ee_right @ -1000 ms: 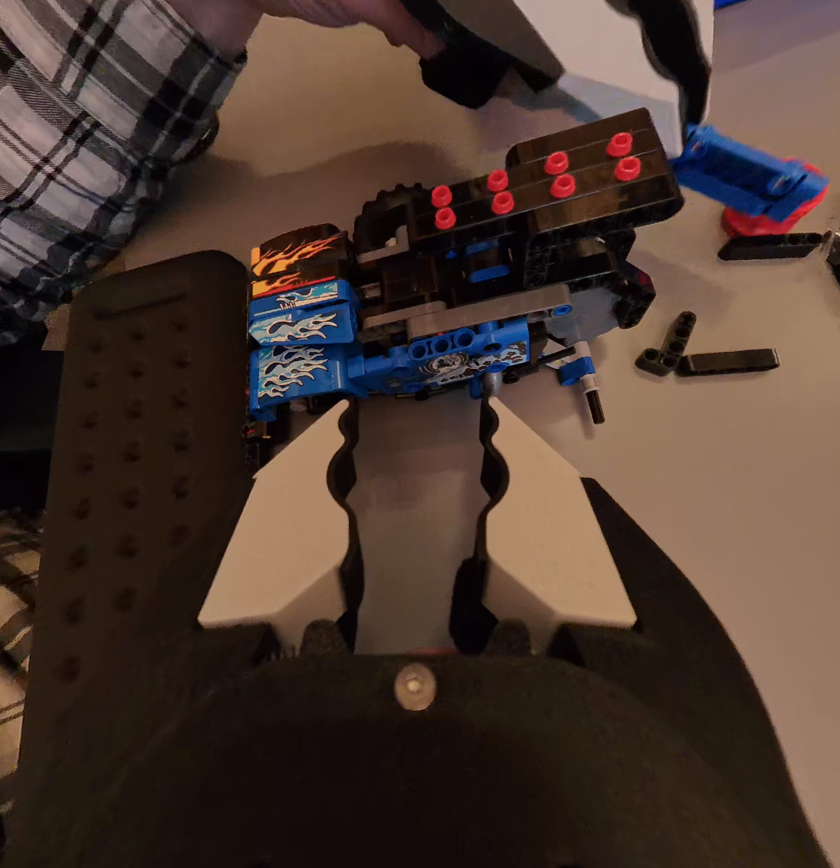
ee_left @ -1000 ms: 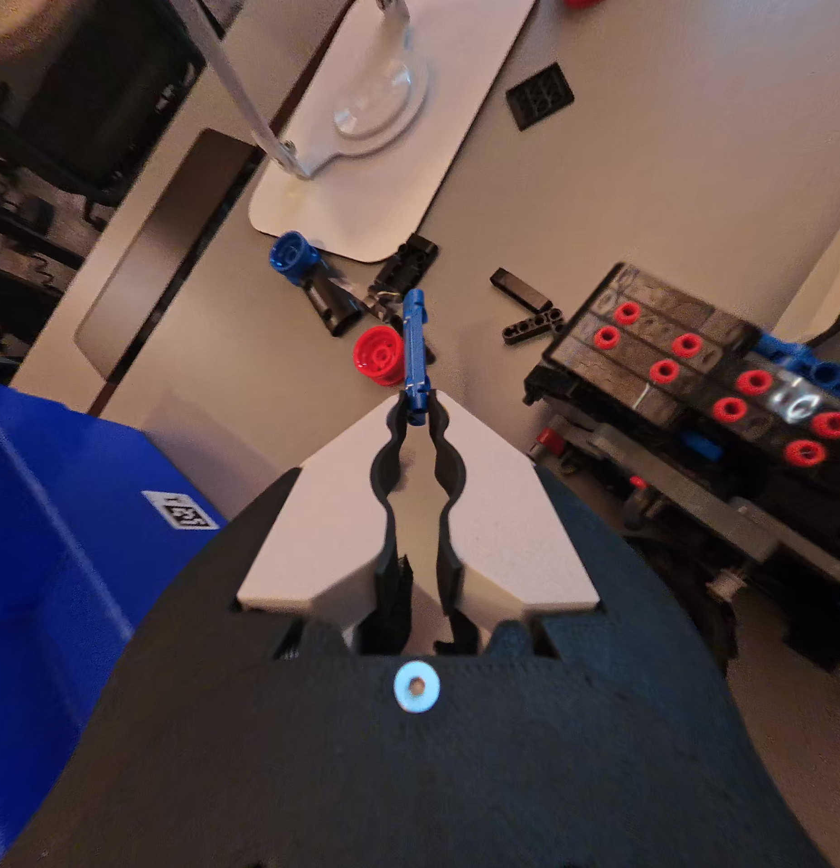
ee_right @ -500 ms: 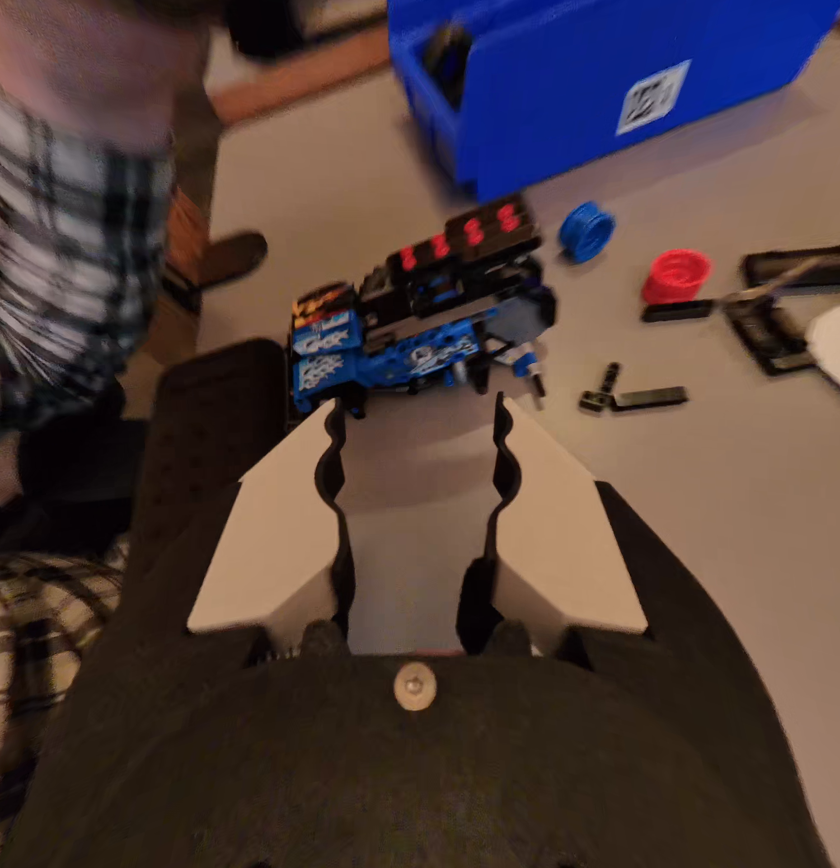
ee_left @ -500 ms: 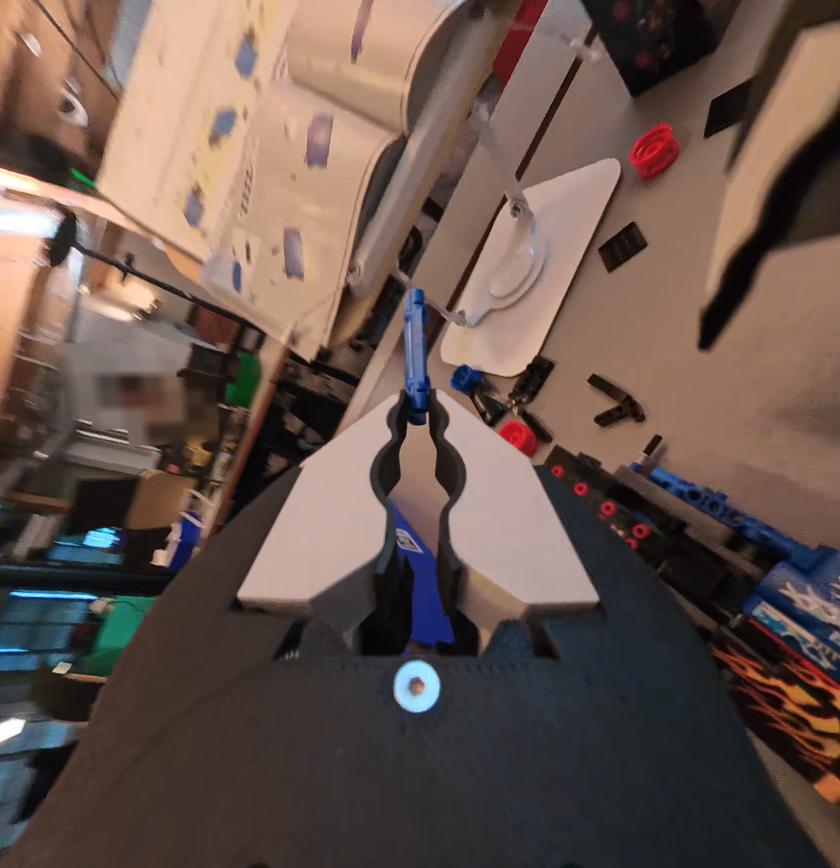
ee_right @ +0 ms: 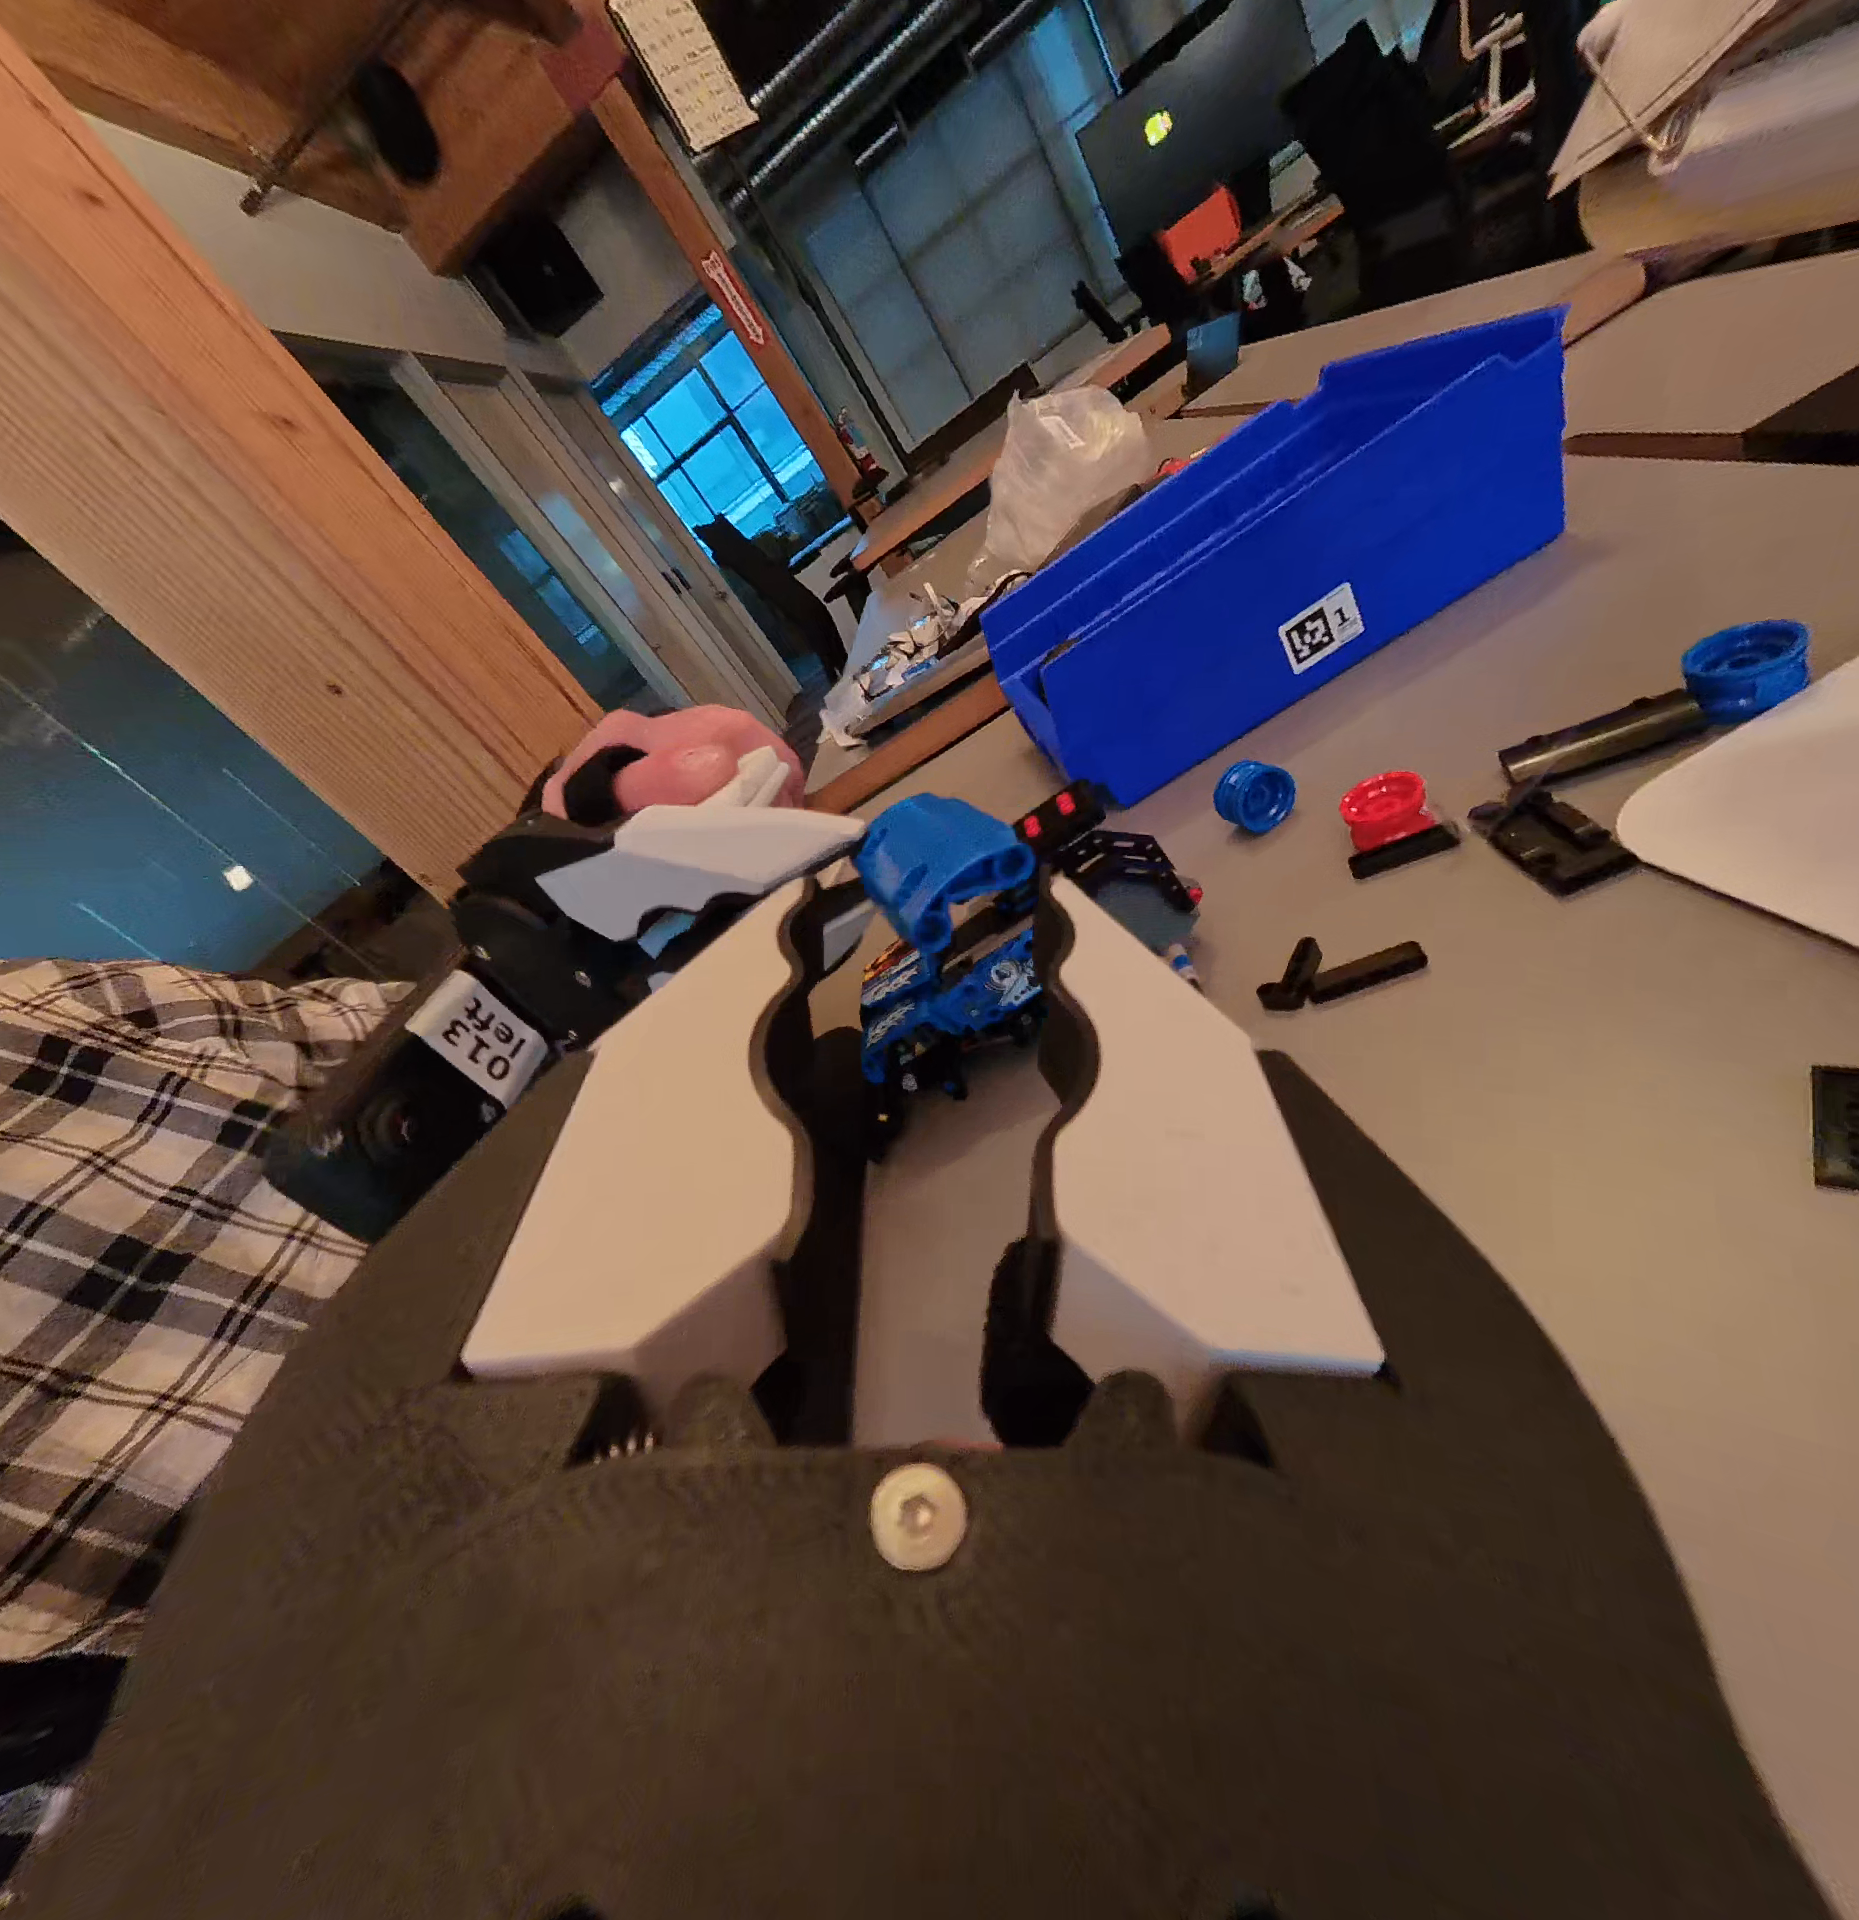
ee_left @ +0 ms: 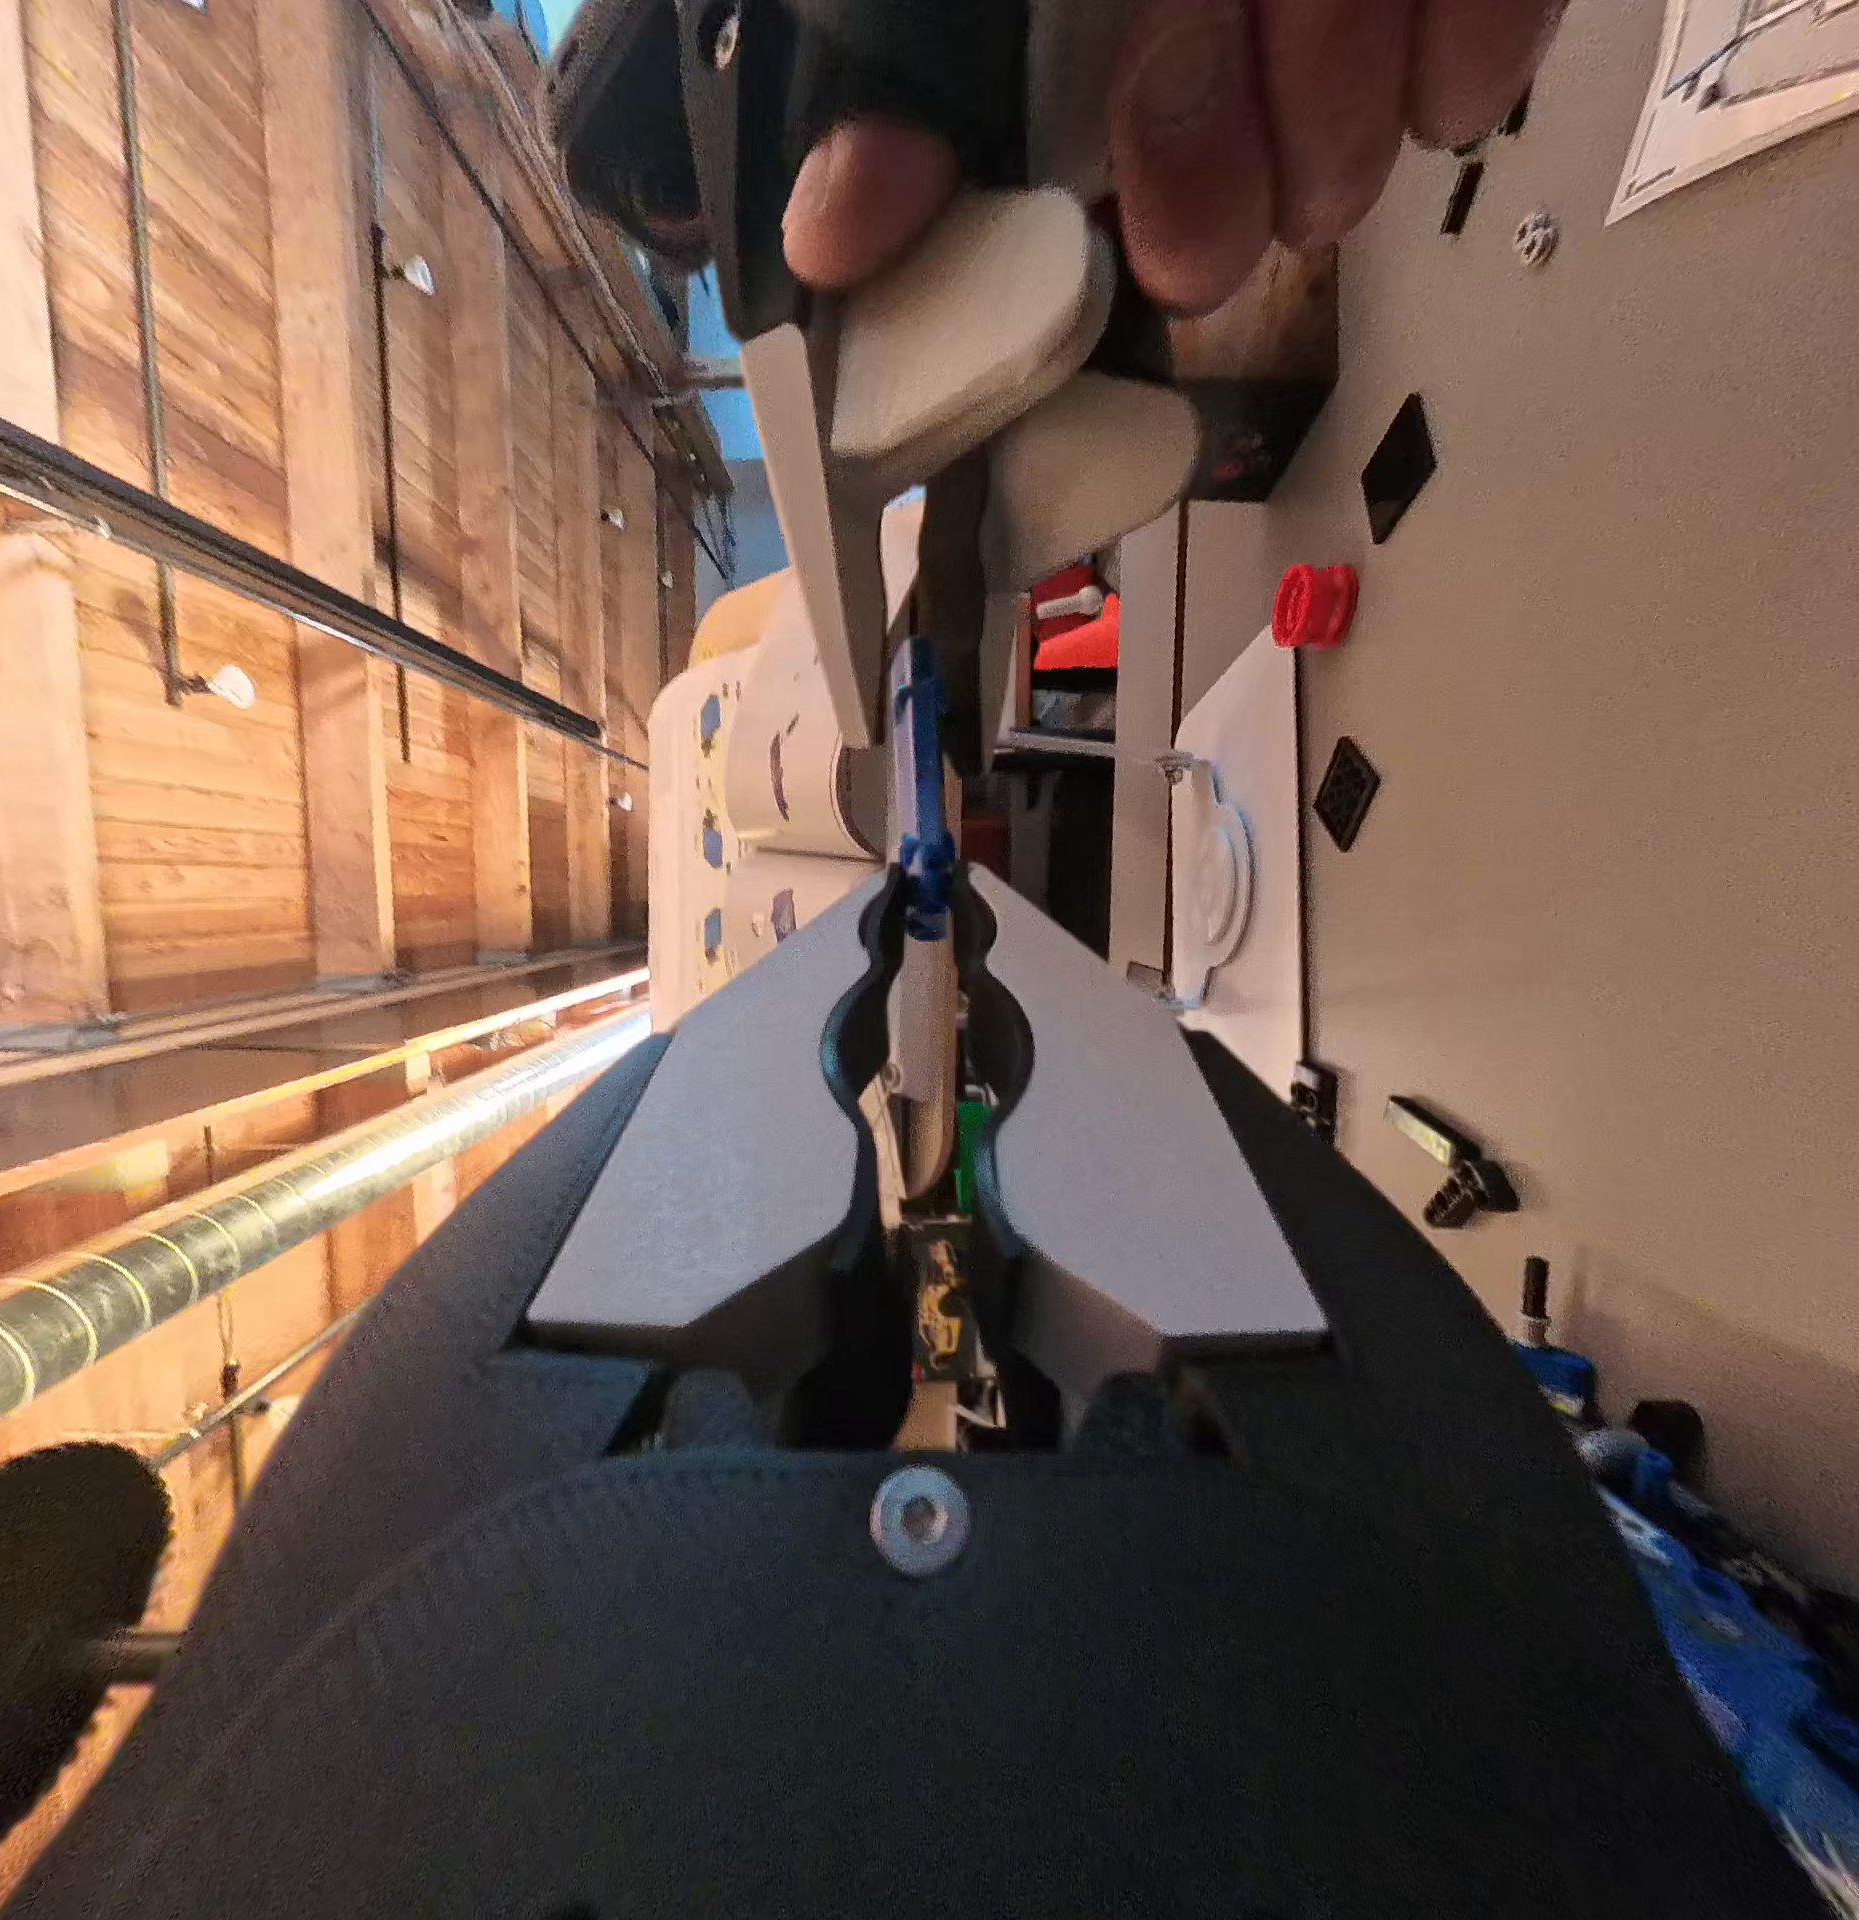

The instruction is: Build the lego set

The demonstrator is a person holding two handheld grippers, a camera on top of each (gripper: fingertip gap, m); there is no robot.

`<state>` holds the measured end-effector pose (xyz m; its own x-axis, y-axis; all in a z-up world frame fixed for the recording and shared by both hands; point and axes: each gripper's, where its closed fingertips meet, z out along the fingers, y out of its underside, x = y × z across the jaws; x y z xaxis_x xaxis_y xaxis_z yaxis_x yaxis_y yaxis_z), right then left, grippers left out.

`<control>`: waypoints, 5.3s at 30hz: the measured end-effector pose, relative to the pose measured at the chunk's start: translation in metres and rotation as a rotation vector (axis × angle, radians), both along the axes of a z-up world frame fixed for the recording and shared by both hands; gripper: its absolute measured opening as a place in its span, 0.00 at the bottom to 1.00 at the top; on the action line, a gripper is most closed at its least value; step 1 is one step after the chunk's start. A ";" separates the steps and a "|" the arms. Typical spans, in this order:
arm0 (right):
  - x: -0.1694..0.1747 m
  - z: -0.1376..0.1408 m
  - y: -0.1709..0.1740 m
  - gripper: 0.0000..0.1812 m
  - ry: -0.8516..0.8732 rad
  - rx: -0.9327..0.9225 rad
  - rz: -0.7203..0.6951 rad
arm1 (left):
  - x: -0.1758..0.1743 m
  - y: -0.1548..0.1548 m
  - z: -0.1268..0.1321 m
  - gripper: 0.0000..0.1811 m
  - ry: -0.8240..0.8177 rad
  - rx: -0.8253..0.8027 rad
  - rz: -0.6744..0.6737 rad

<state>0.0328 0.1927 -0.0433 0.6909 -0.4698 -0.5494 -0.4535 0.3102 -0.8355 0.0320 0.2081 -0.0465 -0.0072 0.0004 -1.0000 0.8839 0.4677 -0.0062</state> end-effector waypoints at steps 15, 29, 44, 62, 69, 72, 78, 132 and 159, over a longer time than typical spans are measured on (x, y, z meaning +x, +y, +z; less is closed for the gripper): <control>-0.014 0.012 -0.006 0.10 -0.090 0.039 0.056 | -0.015 -0.003 0.007 0.05 -0.029 -0.070 -0.091; -0.024 0.017 -0.007 0.04 -0.181 -0.014 0.071 | -0.020 0.001 0.014 0.20 0.665 -0.116 -0.187; -0.038 0.007 -0.013 0.04 -0.260 -0.199 0.079 | -0.030 -0.014 0.000 0.13 0.863 -0.058 -0.169; -0.045 0.005 -0.014 0.04 -0.199 -0.249 0.098 | -0.043 -0.012 -0.013 0.25 1.039 -0.167 -0.125; -0.069 -0.024 0.000 0.05 -0.118 -0.424 0.279 | -0.059 -0.022 -0.035 0.25 0.896 0.056 -0.141; -0.071 -0.031 0.002 0.04 -0.118 -0.483 0.277 | -0.061 -0.026 -0.043 0.19 0.923 0.058 -0.133; -0.064 -0.023 -0.005 0.05 -0.160 -0.448 0.205 | -0.053 -0.029 -0.032 0.04 1.090 -0.097 -0.134; -0.090 -0.096 -0.124 0.12 0.018 -0.981 -0.018 | -0.050 -0.027 -0.158 0.04 0.975 0.379 0.111; -0.175 -0.164 -0.275 0.08 0.303 -1.125 -0.157 | -0.033 -0.047 -0.160 0.06 0.937 0.395 0.170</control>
